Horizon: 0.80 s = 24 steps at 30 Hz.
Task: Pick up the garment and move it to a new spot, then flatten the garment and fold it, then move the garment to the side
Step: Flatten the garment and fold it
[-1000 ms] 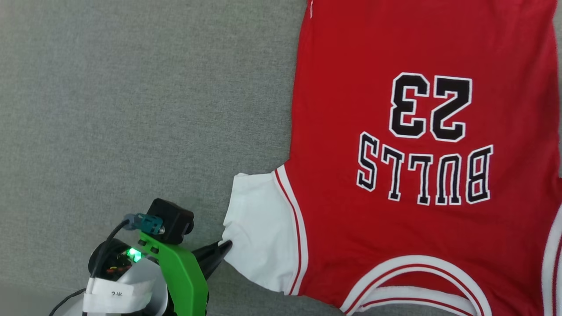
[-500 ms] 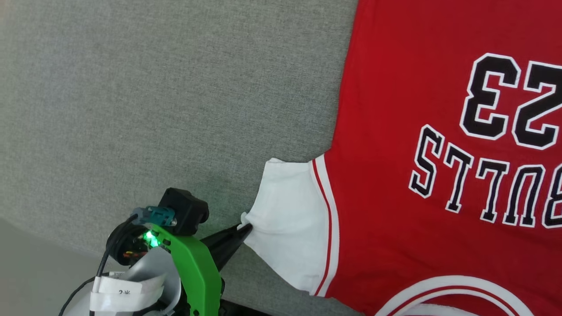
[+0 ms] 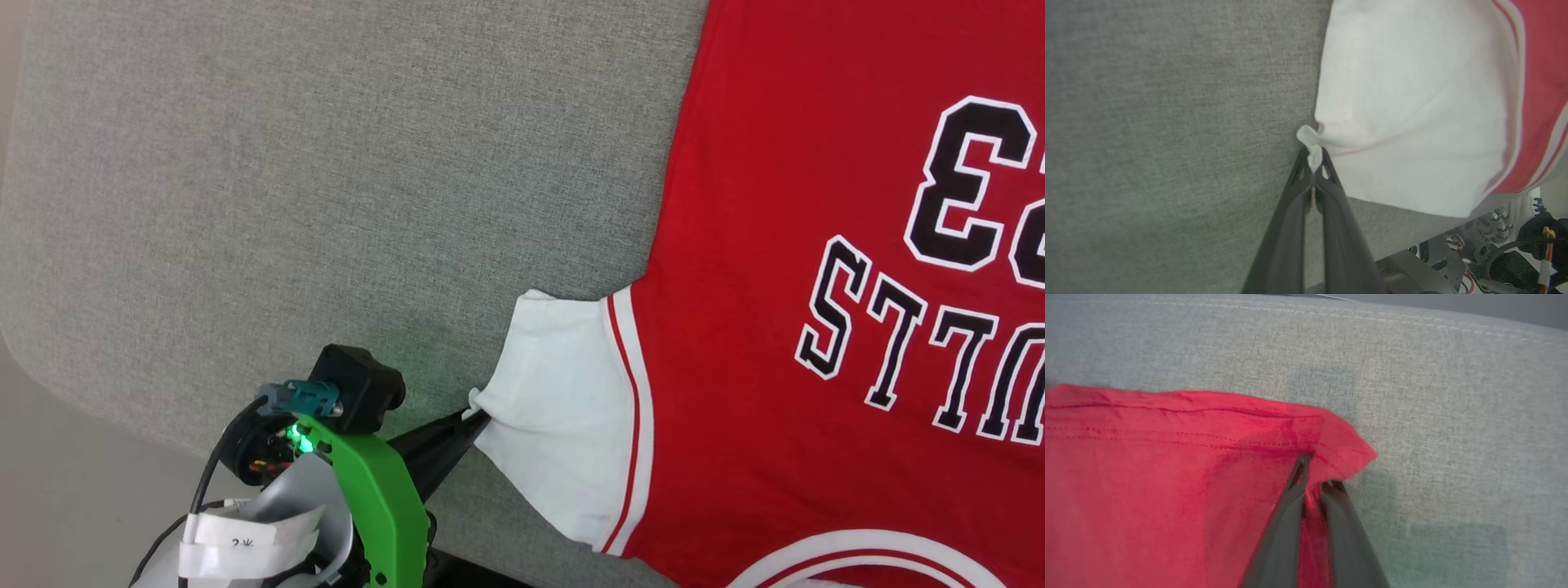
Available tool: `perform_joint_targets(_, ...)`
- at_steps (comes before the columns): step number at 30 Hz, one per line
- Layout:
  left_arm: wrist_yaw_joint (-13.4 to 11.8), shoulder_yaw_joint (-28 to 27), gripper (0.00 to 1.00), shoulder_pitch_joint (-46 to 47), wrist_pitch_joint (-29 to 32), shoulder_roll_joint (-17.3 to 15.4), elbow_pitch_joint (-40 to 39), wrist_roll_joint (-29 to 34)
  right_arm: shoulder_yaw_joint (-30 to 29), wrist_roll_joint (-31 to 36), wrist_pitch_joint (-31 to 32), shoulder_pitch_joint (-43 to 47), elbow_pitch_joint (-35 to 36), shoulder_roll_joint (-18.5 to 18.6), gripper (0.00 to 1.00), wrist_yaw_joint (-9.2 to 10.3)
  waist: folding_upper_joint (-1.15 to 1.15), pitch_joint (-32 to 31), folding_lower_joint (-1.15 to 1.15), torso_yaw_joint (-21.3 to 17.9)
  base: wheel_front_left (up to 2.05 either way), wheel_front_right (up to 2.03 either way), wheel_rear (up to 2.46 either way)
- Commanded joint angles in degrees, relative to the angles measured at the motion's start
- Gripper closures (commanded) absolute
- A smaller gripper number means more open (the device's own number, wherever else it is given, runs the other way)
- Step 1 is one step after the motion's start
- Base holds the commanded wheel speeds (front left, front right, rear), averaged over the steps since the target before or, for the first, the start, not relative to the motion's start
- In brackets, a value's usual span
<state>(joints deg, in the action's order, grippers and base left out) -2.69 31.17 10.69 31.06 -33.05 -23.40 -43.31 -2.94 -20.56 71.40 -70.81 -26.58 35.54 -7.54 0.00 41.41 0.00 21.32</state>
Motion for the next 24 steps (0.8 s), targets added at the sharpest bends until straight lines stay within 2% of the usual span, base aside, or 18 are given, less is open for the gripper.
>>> perform_joint_targets(1,-0.4,-0.1,1.00,1.3,0.0,0.1,1.7,0.8,1.1,-0.7,0.9,3.3,-2.1,-0.7,1.00,0.05,0.00,-0.2,0.00,-0.1,0.00,0.00,0.00)
perform_joint_targets(9,-1.1,-0.2,1.00,0.8,0.2,-0.2,1.8,0.7,1.1,-2.1,-1.8,7.4,-3.3,0.0,1.00,0.05,0.00,-3.5,0.00,-1.9,0.00,0.00,0.00)
perform_joint_targets(24,-2.6,-0.9,1.00,-2.1,0.5,-0.8,4.6,-1.7,-1.1,-9.2,-9.3,29.8,-2.7,-1.4,1.00,0.05,0.00,-19.1,0.00,-9.4,0.00,0.00,0.00)
